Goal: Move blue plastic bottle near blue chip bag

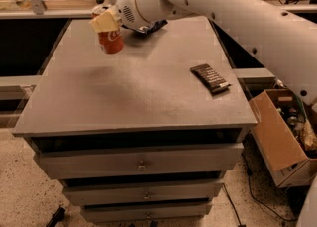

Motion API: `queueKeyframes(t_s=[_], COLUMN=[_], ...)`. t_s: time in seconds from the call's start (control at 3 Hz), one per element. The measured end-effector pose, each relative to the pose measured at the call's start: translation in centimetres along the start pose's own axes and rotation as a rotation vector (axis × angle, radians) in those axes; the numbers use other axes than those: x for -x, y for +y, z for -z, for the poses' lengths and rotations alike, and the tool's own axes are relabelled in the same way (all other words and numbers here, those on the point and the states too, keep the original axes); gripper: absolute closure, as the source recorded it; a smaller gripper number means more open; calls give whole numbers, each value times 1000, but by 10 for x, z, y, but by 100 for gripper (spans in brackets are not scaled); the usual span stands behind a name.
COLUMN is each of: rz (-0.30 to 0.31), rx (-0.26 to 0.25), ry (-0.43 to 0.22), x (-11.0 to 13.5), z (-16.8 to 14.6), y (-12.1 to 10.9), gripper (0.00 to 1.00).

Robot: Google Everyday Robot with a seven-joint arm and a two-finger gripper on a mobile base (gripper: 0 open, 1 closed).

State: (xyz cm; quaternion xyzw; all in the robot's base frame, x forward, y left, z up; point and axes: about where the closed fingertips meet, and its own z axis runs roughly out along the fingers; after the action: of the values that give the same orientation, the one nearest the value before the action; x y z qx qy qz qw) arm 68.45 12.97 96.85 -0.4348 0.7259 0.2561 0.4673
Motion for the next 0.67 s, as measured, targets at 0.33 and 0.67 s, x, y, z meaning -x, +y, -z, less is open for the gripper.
queueKeyframes(t_s=[0.33,0.67], rz=[-17,-26], rx=[-44,-79], ry=[8,39], x=[1,0], z=[7,9], y=[-24,-44], gripper=[100,100])
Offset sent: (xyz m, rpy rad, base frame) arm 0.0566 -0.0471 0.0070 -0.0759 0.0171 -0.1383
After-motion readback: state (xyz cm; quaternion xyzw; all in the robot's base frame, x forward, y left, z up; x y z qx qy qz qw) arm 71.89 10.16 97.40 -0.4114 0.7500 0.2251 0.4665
